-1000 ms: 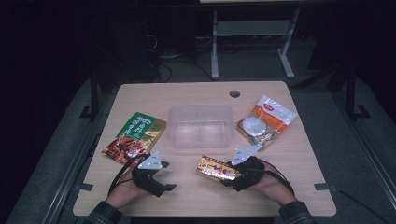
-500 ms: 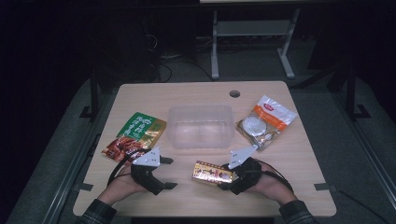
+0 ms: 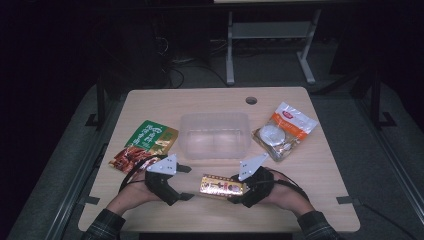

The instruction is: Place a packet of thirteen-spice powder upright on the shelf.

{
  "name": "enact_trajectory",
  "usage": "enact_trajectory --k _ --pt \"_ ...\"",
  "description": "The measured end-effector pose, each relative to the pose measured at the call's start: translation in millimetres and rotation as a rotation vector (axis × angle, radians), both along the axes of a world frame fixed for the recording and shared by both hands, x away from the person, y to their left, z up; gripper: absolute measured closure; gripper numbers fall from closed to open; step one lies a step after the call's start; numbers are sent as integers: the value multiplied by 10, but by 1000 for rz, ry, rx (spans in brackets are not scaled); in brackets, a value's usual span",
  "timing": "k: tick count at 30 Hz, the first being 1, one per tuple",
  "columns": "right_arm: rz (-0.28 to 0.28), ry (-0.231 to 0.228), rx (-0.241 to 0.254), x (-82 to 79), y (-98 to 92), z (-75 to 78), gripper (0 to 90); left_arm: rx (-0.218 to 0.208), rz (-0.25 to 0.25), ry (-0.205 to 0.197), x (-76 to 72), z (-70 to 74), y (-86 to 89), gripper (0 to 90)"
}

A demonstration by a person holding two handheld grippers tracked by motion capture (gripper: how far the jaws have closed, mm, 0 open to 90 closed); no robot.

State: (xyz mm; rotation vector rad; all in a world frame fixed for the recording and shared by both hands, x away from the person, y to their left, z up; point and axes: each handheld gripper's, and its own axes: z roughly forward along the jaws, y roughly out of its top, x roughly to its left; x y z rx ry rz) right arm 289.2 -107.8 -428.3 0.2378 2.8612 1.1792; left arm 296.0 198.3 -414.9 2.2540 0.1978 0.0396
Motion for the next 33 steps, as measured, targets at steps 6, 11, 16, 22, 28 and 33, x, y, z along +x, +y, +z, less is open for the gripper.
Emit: enact_trajectory --k 6,11,16,22,28,33 --pt "29 -6 -1 21 76 -14 320 -2 -46 -11 26 22 -69 135" --pt "68 -14 -1 33 190 17 320 38 -85 -19 16 -10 -139 135" --pt "91 -19 12 59 281 32 320 52 -130 -2 35 -26 -230 135" --pt "109 -22 28 68 342 36 320 57 -151 -12 33 -58 -293 136" --pt "110 -32 46 39 329 78 319 37 -152 22 21 -75 -306 156" --pt "114 -34 41 43 333 74 319 27 -165 31 23 -73 -292 239"
